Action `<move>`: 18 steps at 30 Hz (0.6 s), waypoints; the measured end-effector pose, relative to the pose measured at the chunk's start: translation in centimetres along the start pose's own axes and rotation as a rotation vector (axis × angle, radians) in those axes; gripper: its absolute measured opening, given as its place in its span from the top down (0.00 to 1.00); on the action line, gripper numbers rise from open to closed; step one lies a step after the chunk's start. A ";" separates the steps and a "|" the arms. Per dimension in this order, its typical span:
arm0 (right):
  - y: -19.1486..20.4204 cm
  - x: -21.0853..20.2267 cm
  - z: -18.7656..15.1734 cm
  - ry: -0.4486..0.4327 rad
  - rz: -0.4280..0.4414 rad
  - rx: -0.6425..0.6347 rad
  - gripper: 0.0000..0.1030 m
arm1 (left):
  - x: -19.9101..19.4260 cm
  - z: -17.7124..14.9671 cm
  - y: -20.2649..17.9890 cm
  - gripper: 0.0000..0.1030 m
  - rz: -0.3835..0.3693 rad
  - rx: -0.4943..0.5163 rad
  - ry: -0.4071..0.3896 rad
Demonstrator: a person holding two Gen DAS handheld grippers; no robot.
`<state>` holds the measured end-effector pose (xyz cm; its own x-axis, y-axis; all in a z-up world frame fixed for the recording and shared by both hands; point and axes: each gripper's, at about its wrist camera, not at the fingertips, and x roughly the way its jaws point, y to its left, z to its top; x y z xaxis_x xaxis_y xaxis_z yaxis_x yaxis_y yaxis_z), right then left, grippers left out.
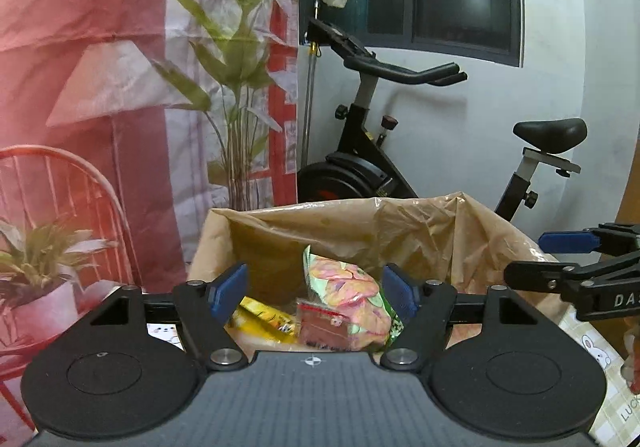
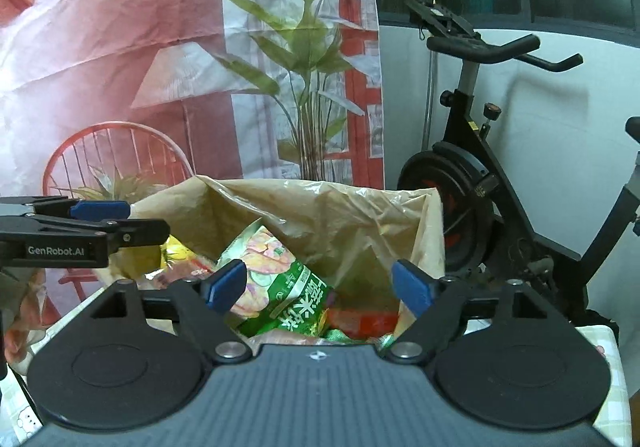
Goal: Organize snacks
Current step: 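Lift both packets over the box and open both grippers inside, then move both tools back down to the snacks beside the box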
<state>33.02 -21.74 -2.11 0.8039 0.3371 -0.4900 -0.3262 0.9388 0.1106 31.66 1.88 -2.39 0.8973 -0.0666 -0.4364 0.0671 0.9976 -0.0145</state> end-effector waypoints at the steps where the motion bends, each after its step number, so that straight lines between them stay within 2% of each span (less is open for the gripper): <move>1: 0.2 -0.6 -0.1 -0.005 -0.001 -0.004 0.17 | -0.7 -0.1 0.0 0.26 0.002 0.005 -0.005; 7: 1.4 -4.4 -1.3 -0.036 -0.003 0.008 0.11 | -4.5 -1.0 -0.4 0.25 0.015 0.031 -0.023; 18: 3.4 -8.7 -5.5 -0.042 0.004 0.030 0.11 | -10.2 -4.1 -0.6 0.25 0.054 0.040 -0.050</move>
<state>22.24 -21.90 -2.21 0.8231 0.3426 -0.4529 -0.3148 0.9390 0.1383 20.66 2.06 -1.63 0.9206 -0.0141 -0.3902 0.0341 0.9984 0.0442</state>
